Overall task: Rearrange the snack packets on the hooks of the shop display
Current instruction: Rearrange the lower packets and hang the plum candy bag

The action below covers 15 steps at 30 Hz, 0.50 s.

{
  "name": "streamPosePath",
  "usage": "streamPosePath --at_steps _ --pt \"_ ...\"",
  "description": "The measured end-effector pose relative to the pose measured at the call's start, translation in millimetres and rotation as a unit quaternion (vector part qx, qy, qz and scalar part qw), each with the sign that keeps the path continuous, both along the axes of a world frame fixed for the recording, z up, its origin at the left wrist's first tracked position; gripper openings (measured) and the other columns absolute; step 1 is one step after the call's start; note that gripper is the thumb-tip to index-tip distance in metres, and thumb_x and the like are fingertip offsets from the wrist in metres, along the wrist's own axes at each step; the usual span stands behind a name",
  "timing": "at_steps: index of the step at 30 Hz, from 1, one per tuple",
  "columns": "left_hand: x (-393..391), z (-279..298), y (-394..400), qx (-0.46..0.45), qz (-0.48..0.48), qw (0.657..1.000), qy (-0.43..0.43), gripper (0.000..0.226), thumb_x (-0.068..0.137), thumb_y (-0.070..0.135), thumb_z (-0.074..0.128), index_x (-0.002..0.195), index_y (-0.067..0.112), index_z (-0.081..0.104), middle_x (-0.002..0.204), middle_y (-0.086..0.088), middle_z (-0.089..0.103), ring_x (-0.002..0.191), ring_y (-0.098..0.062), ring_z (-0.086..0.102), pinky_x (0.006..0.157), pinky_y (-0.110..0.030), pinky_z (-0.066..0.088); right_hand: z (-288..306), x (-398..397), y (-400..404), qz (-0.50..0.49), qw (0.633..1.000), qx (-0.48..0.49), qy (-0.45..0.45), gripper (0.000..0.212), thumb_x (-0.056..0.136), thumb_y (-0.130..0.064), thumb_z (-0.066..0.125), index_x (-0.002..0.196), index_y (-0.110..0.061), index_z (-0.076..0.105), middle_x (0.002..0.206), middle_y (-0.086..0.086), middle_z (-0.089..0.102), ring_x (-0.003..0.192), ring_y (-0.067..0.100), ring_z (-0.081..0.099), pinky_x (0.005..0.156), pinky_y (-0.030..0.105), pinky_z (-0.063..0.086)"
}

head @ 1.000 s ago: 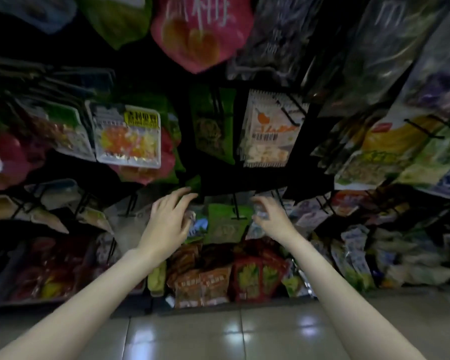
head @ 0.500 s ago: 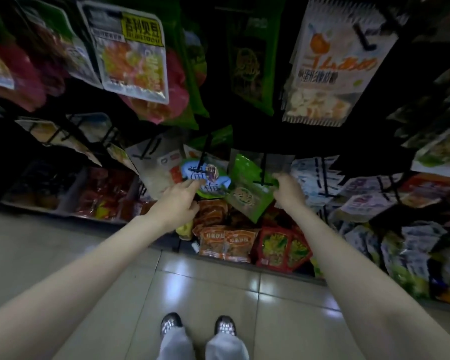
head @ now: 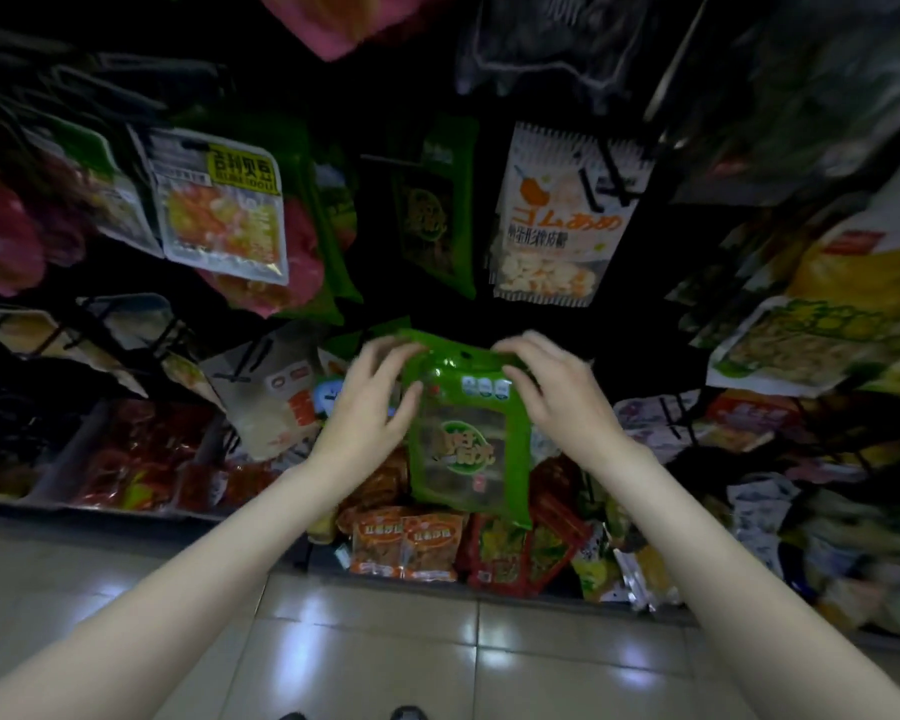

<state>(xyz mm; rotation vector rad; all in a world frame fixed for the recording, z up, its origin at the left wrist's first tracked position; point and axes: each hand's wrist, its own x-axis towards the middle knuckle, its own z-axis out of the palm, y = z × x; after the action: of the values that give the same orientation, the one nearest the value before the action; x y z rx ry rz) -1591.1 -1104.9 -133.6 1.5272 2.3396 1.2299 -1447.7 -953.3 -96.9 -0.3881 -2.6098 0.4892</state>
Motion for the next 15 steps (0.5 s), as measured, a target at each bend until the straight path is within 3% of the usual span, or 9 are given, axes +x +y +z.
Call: streamPosePath --at_steps 3,5,7,12,15 --pt "-15 34 6 0.069 0.041 0.991 0.111 0.036 0.094 0.020 0.047 0.130 0.016 0.048 0.139 -0.012 0.036 0.132 -0.027 0.031 0.107 -0.032 0.027 34 -19 -6 0.011 0.996 0.022 0.085 0.035 0.092 0.000 0.051 0.126 -0.006 0.052 0.119 0.010 0.058 0.105 0.015 0.053 0.090 0.003 0.035" --pt "-25 51 9 0.082 0.047 0.981 0.170 0.040 0.093 0.021 0.042 0.133 0.018 0.045 0.144 -0.013 0.033 0.136 -0.030 0.026 0.110 -0.043 0.026 47 -30 -9 0.016 0.991 0.053 0.125 0.034 0.089 0.004 0.048 0.121 -0.007 0.056 0.110 0.011 0.059 0.090 0.021 0.059 0.076 0.013 0.045" --pt "-30 63 12 0.084 0.057 0.972 0.214 0.045 0.093 0.020 0.039 0.138 0.018 0.042 0.148 -0.011 0.031 0.138 -0.028 0.020 0.109 -0.049 0.023 58 -42 -10 0.014 0.984 0.073 0.162 0.033 0.088 0.003 0.044 0.115 -0.006 0.062 0.106 0.013 0.058 0.082 0.024 0.060 0.067 0.019 0.046" --pt "-29 76 15 0.078 0.079 0.970 0.215 0.055 0.092 0.022 0.033 0.145 0.010 0.028 0.153 -0.003 0.022 0.143 -0.016 0.009 0.114 -0.044 0.015 79 -69 -20 0.028 0.977 0.122 0.174 0.042 0.081 0.009 0.050 0.118 -0.006 0.063 0.109 0.013 0.059 0.076 0.030 0.063 0.059 0.037 0.056" --pt "-37 79 21 0.051 0.088 0.974 0.201 0.058 0.092 0.027 0.029 0.147 0.010 0.022 0.154 0.000 0.015 0.142 -0.011 0.003 0.114 -0.037 0.011 82 -86 -16 0.020 0.985 0.078 0.151 0.042 0.082 0.009 0.052 0.120 -0.006 0.062 0.111 0.012 0.058 0.084 0.031 0.064 0.064 0.042 0.056"
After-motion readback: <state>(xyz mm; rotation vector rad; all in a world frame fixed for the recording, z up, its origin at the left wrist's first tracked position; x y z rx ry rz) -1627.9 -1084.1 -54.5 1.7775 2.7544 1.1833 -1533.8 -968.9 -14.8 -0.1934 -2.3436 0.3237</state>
